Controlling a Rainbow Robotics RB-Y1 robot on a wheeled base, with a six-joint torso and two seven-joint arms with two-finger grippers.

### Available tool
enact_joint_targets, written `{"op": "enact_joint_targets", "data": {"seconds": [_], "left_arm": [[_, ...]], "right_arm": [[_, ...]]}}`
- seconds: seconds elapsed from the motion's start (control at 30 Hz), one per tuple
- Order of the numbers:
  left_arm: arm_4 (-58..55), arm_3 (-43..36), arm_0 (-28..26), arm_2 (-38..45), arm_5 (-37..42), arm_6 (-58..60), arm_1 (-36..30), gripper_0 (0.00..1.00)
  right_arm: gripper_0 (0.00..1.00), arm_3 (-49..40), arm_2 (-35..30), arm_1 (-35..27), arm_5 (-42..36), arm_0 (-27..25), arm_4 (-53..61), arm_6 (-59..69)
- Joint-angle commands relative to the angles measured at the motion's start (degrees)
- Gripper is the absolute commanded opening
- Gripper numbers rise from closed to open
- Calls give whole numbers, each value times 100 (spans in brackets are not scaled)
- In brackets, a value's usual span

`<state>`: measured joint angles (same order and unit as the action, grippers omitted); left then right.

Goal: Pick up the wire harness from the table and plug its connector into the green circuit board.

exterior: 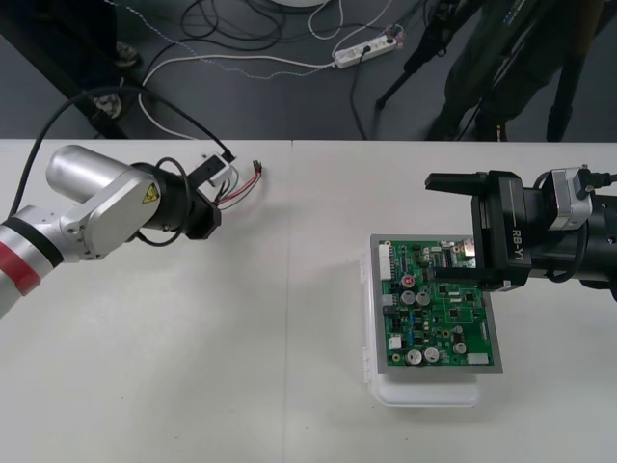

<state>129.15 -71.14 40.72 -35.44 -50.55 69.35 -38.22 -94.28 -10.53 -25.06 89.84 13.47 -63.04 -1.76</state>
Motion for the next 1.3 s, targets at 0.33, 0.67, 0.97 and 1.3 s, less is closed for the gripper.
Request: {"op": "enact_joint_targets", "data": {"seconds": [0.33,0.67,0.97,1.3], "left_arm": [[-997,-1455,270,-86,-693,-493,-915,0],[-1436,-2185,243,178,-1379,-502,-1187,0],[-1559,-3055,-143,907,-2267,-440,-1170,0],[-1770,-4039,-838,1663,-2917,-422,-1020,0]], "right_arm": [[100,-82,-160,-78,16,121,91,0],[100,-91,-142,-78,16,121,91,-17],[100,-82,-151,-78,16,121,117,18],[100,-91,-151,-78,16,121,117,79]]}}
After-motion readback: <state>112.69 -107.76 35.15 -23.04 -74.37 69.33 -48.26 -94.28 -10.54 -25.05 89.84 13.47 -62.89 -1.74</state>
